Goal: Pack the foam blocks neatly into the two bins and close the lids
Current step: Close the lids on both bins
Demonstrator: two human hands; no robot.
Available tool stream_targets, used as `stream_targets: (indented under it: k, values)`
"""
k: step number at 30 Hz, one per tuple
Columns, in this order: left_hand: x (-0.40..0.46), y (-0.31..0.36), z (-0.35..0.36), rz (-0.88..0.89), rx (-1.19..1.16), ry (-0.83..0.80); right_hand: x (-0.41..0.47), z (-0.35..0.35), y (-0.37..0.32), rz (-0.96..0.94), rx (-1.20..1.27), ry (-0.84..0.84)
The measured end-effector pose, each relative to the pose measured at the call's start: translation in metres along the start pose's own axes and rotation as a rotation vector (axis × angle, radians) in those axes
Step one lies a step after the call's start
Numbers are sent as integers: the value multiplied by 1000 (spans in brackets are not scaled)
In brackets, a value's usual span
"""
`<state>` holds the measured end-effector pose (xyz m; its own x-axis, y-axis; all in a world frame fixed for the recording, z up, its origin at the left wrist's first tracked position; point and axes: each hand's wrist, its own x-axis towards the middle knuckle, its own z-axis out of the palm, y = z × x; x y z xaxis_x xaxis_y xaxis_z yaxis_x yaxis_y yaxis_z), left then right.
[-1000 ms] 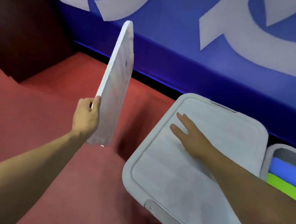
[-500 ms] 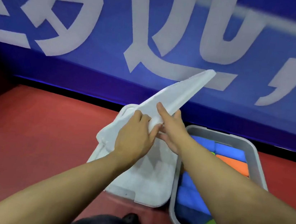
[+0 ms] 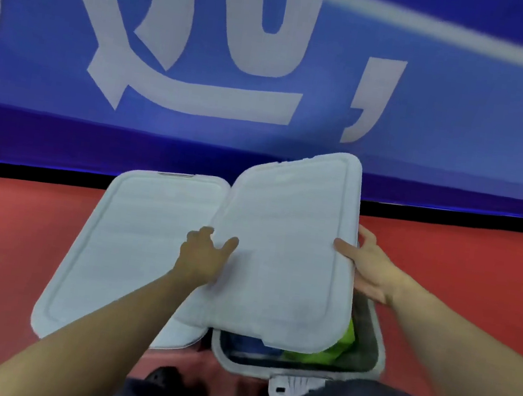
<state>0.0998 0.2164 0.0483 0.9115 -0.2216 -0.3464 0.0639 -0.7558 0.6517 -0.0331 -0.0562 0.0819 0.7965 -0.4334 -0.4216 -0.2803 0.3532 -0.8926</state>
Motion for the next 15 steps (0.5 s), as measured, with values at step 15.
stream_targets:
  k: [15]
  values:
    - [16, -23, 87, 175, 472, -169, 55, -98, 106, 194, -681, 310]
